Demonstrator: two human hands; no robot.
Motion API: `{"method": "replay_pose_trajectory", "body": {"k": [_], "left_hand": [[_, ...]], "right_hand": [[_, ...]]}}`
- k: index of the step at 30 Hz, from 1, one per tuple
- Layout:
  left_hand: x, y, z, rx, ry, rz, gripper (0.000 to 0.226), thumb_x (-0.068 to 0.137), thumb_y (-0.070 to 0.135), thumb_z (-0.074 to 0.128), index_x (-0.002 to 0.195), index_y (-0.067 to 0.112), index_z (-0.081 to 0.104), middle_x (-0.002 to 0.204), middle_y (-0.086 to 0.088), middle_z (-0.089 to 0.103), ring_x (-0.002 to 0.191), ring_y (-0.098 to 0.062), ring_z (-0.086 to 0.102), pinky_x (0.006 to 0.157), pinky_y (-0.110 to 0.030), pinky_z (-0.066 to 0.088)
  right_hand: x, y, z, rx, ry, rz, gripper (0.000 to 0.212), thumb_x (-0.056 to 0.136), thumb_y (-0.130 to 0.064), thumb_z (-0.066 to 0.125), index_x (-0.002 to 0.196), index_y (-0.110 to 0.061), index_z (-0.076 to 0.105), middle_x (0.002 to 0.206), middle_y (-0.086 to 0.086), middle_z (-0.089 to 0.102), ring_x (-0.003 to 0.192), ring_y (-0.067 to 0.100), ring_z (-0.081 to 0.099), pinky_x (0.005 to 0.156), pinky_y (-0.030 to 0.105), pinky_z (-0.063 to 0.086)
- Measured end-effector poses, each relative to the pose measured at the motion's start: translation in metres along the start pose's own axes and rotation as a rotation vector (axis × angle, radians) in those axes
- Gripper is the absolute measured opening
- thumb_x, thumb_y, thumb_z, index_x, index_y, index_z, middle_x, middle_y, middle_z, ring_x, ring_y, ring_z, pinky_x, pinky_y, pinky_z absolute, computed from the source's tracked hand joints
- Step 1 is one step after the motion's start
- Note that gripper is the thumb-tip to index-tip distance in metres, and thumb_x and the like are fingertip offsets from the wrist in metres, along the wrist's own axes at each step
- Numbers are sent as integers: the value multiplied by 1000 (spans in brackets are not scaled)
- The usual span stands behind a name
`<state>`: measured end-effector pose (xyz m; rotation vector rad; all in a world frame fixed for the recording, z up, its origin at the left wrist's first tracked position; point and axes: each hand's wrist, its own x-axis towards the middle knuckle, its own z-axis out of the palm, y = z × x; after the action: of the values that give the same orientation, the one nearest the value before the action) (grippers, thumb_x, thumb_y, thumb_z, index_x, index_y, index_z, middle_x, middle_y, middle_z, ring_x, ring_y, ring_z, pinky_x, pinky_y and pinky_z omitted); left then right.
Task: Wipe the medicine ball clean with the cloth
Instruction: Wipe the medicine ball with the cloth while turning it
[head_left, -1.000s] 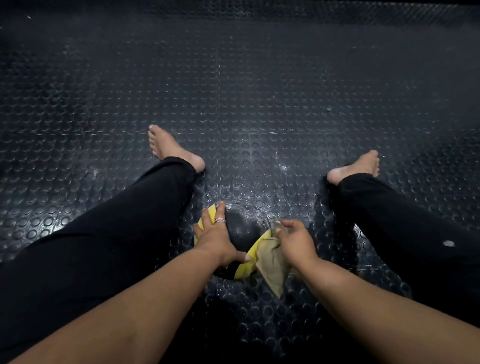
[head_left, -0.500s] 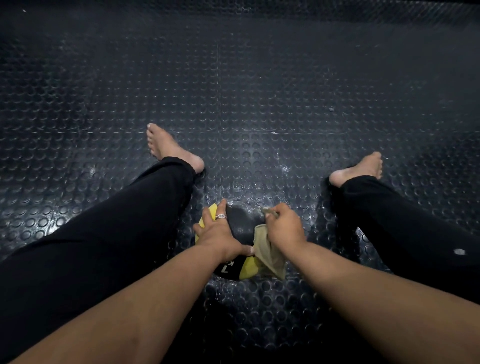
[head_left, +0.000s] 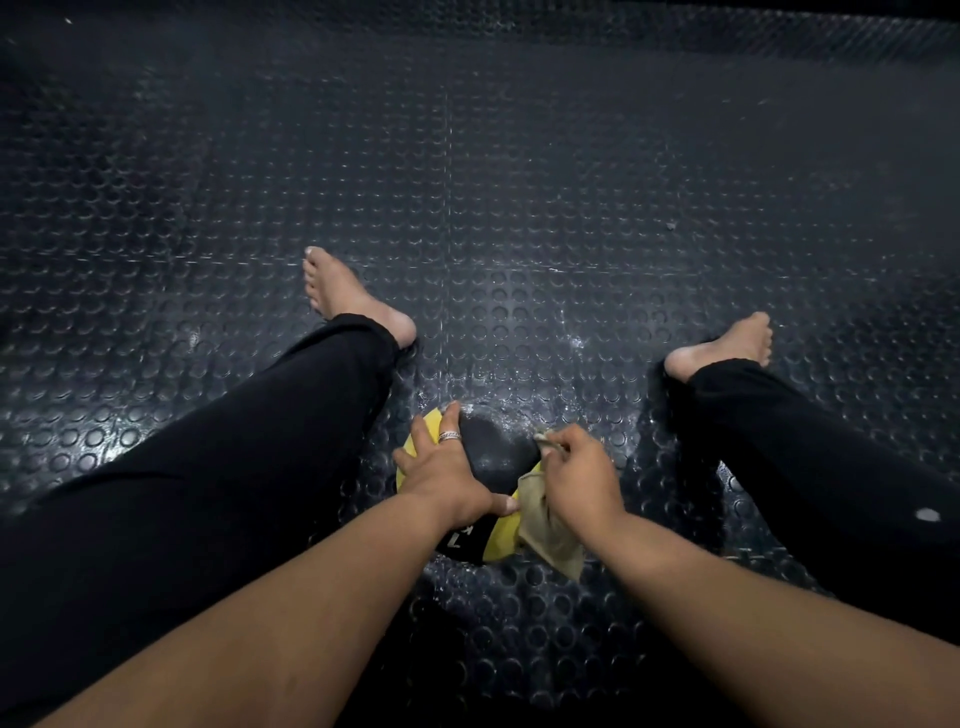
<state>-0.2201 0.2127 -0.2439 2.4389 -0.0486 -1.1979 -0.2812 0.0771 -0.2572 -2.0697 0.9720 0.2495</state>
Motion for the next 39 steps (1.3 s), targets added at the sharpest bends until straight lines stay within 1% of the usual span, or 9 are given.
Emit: {"method": "replay_pose_trajectory", "body": {"k": [4,10,14,17,19,25,27,31,39], "left_hand": [[4,0,-5,-12,-14,-11,134,63,42,89,151,43,-12,160,-1,-17,147,-38,-3,118,-52,22],[3,3,-2,13,-14,1,135,62,46,89,151,43,-12,159,-2,-16,146,-40,-2,117,-52,23],[3,-1,-6,-6,-15,2,134,63,42,89,151,42,-11,159,-3,-14,146,-38,0,118,-50,22],[4,-1,-5,11,-3,7,132,64,41,88,151,42,-11,158,-4,-11,145,-37,3,117,-49,23],[5,2,-2,24,7,5,132,64,44,88,151,43,-11,158,-4,-11,144,-37,5,117,-49,25],[8,5,-1,31,4,-2,135,60,48,89,151,43,-11,160,-1,-13,145,-41,2,116,-54,23],[7,3,-1,22,8,-6,136,60,46,89,151,43,-11,160,-2,-14,145,-41,1,117,-54,23],[10,-1,-6,38,1,-5,133,62,46,88,151,42,-11,160,-4,-12,145,-40,5,117,-51,23],[5,0,-5,12,-21,3,135,63,44,89,151,42,-13,161,-3,-19,147,-40,-4,117,-54,21]], "right_hand": [[-25,-2,5,10,-4,-106,12,94,-15,51,102,-14,60,100,-3,52,86,9,49,74,19,36],[5,-3,-6,43,3,119,9,92,-14,52,96,-10,60,99,12,66,90,26,59,64,22,31],[-14,-8,2,36,-21,-5,9,93,-15,51,98,-16,59,98,6,62,81,18,55,62,22,34],[-26,-7,6,5,-23,-82,11,93,-15,51,100,-14,59,97,-4,51,86,14,51,68,20,33],[-20,-6,4,26,1,-56,10,92,-15,52,99,-13,60,97,-1,55,86,16,53,70,20,35],[1,-8,-9,36,15,70,6,93,-15,52,87,-14,55,72,-4,54,65,12,49,45,19,28],[-5,-8,-8,14,-3,19,5,93,-15,52,89,-16,55,78,-3,56,63,7,50,47,15,32],[-19,-6,4,-10,-35,-76,9,92,-18,55,98,-15,60,97,1,58,84,16,56,67,22,37],[6,-3,-6,-81,-15,-32,14,94,-18,52,99,-13,63,102,7,64,84,17,55,70,21,36]]}}
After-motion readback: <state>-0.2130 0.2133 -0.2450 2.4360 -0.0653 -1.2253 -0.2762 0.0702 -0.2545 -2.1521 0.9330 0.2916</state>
